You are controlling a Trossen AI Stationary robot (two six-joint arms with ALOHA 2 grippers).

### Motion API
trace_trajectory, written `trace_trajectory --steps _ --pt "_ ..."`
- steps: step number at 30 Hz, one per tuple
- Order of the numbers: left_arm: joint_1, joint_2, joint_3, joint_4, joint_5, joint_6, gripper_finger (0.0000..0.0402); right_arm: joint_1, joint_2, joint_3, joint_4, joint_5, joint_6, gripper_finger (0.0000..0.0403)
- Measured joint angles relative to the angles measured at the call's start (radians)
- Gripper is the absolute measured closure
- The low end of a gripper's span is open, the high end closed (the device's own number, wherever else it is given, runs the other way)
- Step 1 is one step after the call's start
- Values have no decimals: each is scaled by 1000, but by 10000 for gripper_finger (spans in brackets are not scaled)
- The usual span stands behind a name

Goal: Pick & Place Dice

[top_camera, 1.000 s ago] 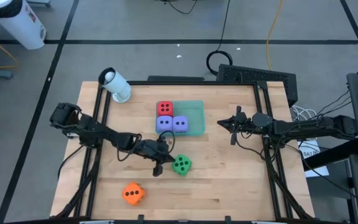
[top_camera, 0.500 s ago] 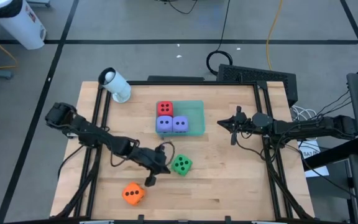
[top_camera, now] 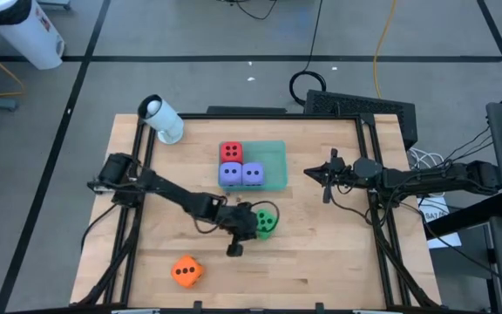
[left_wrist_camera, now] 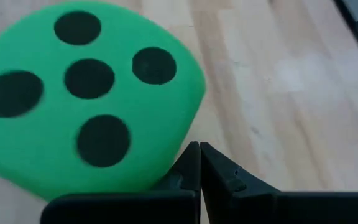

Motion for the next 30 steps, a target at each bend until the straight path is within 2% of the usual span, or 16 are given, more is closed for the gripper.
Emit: trace_trajectory --steps 4,10,15,18,24,26,30 --pt "47 48 48 -1 28 32 399 0 10 0 -1 0 0 403" --pt "87 65 98 0 15 60 397 0 12 0 0 0 0 403" --pt "78 -11 98 -95 13 123 397 0 12 0 -2 0 0 403" --pt "62 -83 83 -150 -34 154 396 0 12 0 -10 0 0 403" --pt "49 -258 -32 -142 -120 214 398 0 12 0 -8 -2 1 403" --pt "49 -327 -103 -125 -167 215 399 0 12 0 -8 -24 0 403" --pt "50 -454 -285 12 -220 204 397 9 12 0 -4 -27 1 403"
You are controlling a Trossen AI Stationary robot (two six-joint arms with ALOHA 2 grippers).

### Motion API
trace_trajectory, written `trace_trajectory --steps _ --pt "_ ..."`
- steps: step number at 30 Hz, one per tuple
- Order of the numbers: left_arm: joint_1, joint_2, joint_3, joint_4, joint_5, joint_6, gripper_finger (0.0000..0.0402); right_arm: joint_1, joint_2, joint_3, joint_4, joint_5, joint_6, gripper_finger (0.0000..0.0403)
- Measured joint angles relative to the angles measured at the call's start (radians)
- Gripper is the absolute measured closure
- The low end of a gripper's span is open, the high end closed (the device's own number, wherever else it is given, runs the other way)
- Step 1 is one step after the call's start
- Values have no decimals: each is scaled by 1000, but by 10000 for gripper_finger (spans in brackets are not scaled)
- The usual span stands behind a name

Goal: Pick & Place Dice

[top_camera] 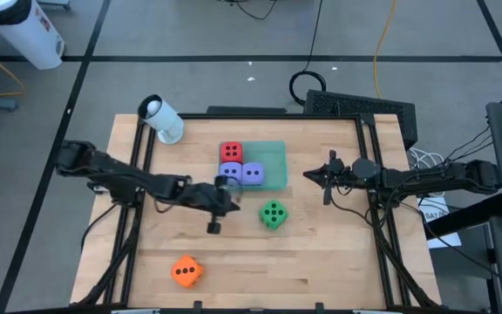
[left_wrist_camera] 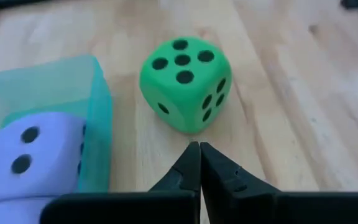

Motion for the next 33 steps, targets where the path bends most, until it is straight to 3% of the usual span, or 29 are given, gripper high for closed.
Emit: trace_trajectory --steps 6,11,16,24,33 --pt "-6 -147 -215 186 1 -43 399 63 34 37 40 -130 51 403" --pt "-12 -220 -305 208 0 -56 392 173 183 173 -71 15 -47 402" --pt "-12 -274 -318 210 0 -70 399 187 363 421 -376 54 -49 377" --pt "-22 -283 -320 198 24 -84 386 253 567 734 -672 13 -296 244" --pt "-63 -283 -320 198 27 -86 385 299 668 863 -692 0 -377 42"
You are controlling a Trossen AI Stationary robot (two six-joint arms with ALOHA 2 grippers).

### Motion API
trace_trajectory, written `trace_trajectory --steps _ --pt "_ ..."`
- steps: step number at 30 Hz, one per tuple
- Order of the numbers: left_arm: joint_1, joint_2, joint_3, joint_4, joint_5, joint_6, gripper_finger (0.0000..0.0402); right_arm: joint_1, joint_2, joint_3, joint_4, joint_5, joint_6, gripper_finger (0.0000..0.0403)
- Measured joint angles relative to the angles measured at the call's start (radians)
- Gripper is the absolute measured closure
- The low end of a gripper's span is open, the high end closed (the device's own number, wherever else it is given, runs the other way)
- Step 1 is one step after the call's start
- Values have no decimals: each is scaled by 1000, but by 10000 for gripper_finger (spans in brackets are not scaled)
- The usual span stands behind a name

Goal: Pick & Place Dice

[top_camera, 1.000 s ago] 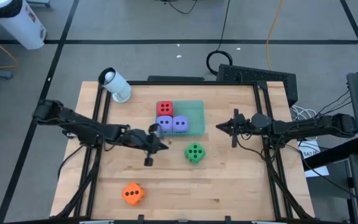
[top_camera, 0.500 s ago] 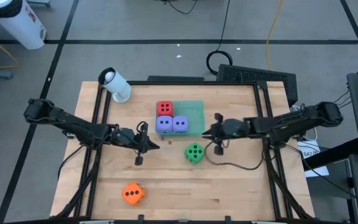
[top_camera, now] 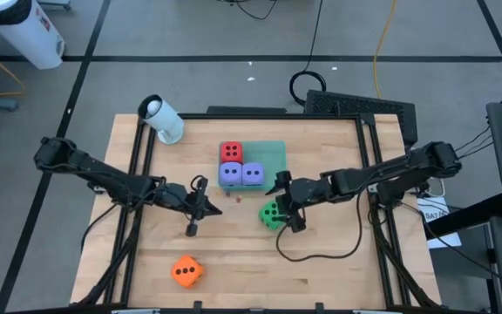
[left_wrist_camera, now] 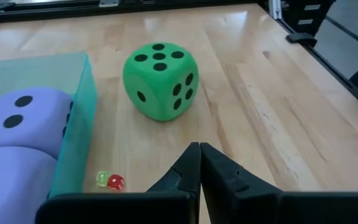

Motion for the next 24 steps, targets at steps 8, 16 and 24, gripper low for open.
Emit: trace_trajectory --steps 8,16,24 --pt "-20 0 0 -7 0 2 385 -9 55 3 -2 -205 31 12" --pt "-19 0 0 -28 0 3 385 -40 94 3 -16 -267 -34 5" --pt "-19 0 0 -28 0 4 385 -92 114 3 -60 -315 -136 3"
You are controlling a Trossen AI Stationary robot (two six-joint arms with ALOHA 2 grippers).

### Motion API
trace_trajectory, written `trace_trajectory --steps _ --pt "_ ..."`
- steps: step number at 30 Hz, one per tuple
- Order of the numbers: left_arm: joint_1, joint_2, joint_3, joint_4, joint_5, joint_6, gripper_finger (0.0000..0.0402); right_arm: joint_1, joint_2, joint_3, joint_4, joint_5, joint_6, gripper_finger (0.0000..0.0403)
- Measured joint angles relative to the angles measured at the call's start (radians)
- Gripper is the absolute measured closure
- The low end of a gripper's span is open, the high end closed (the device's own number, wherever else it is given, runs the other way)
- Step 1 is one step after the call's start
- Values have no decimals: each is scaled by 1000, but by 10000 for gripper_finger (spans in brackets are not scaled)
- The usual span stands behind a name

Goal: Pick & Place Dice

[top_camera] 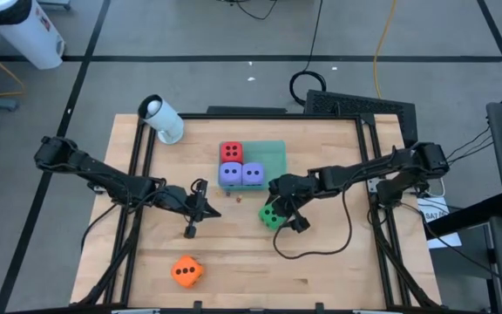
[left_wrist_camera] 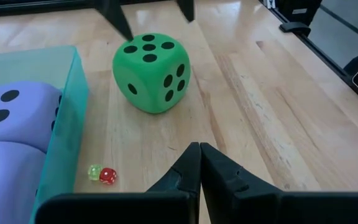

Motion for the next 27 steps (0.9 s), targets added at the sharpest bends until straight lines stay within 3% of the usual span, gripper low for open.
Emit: trace_trajectory --steps 18,27 --pt "0 0 0 -31 0 6 385 -42 148 4 27 -45 -126 3" --pt "0 0 0 -34 0 6 385 -33 176 3 21 -49 -59 3"
